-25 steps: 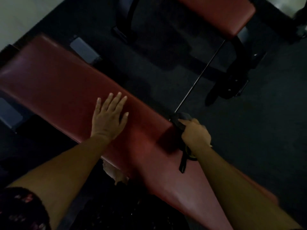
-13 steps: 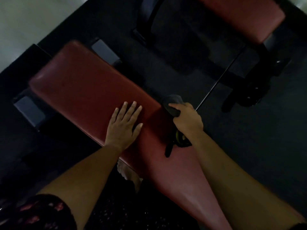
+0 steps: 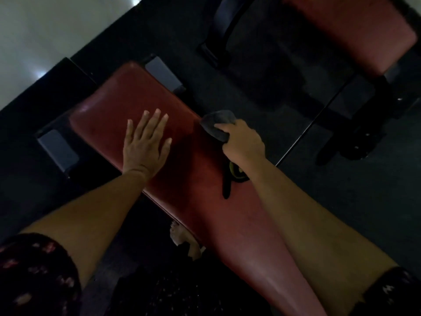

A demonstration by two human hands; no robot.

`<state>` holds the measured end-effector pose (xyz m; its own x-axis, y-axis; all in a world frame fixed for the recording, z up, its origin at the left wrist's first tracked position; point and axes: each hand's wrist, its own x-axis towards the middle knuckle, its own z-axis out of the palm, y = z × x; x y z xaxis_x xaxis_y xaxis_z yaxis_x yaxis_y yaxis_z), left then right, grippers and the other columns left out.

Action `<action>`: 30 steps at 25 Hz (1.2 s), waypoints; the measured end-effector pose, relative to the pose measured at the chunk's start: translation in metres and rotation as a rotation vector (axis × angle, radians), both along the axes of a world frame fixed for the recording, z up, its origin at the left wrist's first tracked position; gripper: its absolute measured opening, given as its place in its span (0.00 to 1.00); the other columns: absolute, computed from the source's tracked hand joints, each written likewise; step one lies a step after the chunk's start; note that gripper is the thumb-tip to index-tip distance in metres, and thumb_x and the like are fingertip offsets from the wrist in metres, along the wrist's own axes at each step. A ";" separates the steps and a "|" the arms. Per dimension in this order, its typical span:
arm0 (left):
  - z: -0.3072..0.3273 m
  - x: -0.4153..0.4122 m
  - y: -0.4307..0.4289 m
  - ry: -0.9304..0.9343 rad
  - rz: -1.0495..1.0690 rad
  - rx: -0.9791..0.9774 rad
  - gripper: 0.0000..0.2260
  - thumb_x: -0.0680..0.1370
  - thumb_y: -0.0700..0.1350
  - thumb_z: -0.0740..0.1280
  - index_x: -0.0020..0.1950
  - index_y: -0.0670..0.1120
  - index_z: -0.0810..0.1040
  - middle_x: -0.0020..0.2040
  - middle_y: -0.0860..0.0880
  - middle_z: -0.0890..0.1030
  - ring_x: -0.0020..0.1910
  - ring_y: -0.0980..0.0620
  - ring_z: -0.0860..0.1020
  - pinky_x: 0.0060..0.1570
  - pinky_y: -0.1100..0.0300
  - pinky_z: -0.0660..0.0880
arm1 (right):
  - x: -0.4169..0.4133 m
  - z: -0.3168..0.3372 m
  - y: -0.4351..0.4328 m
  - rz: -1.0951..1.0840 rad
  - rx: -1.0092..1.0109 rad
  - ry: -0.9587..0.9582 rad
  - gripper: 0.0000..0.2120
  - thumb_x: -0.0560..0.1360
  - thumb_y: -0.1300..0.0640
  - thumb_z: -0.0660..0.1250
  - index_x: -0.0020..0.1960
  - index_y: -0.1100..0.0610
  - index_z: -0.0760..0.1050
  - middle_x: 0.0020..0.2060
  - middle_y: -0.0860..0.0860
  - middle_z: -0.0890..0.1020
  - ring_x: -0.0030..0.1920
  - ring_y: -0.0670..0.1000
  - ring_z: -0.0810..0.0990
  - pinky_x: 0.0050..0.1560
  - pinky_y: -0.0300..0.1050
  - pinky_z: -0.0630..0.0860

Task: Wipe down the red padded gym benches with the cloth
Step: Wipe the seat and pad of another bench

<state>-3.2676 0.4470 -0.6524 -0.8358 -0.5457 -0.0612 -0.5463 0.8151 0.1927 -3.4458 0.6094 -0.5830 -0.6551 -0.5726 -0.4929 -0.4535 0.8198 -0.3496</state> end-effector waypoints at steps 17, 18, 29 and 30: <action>-0.021 0.001 -0.045 -0.073 0.086 0.011 0.32 0.79 0.63 0.44 0.80 0.54 0.42 0.81 0.50 0.49 0.80 0.47 0.47 0.77 0.44 0.43 | -0.005 -0.025 -0.063 0.059 0.000 0.144 0.25 0.78 0.55 0.63 0.72 0.39 0.66 0.69 0.50 0.68 0.61 0.58 0.74 0.56 0.53 0.75; -0.021 0.001 -0.044 -0.069 0.081 0.012 0.31 0.79 0.63 0.43 0.79 0.55 0.38 0.81 0.50 0.45 0.80 0.47 0.47 0.77 0.44 0.43 | -0.005 -0.025 -0.056 0.048 -0.011 0.132 0.26 0.77 0.55 0.63 0.72 0.38 0.66 0.69 0.49 0.68 0.60 0.57 0.74 0.56 0.52 0.74; -0.021 -0.001 -0.049 -0.116 0.060 0.013 0.30 0.79 0.64 0.42 0.80 0.56 0.48 0.81 0.50 0.53 0.79 0.47 0.48 0.76 0.44 0.42 | 0.001 -0.022 -0.085 -0.138 0.182 0.119 0.19 0.79 0.55 0.60 0.68 0.43 0.73 0.67 0.55 0.72 0.57 0.61 0.77 0.47 0.47 0.71; -0.021 0.000 -0.049 -0.110 0.056 0.013 0.30 0.79 0.64 0.42 0.80 0.56 0.49 0.81 0.50 0.53 0.79 0.47 0.48 0.76 0.44 0.42 | 0.001 -0.020 -0.101 -0.108 0.161 0.113 0.20 0.79 0.56 0.60 0.69 0.43 0.72 0.68 0.55 0.70 0.58 0.61 0.77 0.48 0.48 0.71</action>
<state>-3.2680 0.3984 -0.6737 -0.7921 -0.5895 -0.1585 -0.6090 0.7808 0.1395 -3.4449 0.5084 -0.6031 -0.7648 -0.4159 -0.4921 -0.3888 0.9069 -0.1623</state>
